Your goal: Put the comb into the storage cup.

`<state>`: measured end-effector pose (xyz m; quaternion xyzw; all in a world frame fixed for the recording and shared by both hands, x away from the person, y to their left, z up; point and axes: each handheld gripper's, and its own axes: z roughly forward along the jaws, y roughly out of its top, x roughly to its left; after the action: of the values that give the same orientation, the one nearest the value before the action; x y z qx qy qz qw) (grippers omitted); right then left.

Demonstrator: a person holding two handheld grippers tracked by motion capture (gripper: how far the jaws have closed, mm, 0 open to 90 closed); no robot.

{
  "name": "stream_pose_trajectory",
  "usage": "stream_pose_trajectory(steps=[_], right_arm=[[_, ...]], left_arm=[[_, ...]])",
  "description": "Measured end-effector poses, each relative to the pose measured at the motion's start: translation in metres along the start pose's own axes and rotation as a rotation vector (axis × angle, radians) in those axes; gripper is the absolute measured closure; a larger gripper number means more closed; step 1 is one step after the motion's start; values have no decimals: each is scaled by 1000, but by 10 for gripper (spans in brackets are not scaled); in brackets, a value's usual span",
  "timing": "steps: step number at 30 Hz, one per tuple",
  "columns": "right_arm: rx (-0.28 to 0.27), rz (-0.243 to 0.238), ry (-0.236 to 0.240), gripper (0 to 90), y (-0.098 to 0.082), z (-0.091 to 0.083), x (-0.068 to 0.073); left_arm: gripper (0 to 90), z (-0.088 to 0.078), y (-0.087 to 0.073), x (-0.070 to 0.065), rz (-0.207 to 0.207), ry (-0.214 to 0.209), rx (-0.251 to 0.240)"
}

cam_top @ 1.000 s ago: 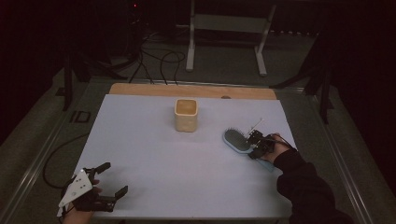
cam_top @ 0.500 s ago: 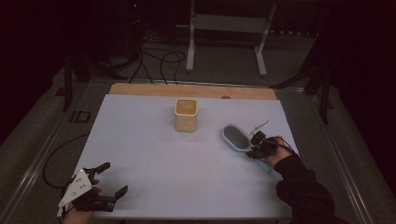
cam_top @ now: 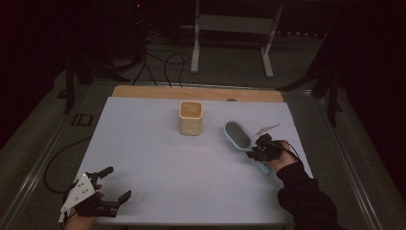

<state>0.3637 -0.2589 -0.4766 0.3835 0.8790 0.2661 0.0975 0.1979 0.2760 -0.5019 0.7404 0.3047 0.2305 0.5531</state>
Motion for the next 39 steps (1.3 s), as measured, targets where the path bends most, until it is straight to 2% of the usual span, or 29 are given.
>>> stream_pose_trajectory(steps=[7,8,10,19,28,39], right_arm=[[-54,-6,5,703,9,-6,7],[-71,-2,21,702,12,-8,9],[-88,1,10,702,16,-9,11],[-171,-14,42,702,35,-20,23],[-267,-31,55,702,57,-30,31],[-334,-51,52,702,84,-31,43]], left_arm=[[0,0,0,0,2,-1,1],[0,0,0,0,2,-2,0],[0,0,0,0,-1,-1,-1],[0,0,0,0,3,-2,1],[0,-1,0,0,-3,-1,-3],[0,-1,0,0,-5,-2,-6]])
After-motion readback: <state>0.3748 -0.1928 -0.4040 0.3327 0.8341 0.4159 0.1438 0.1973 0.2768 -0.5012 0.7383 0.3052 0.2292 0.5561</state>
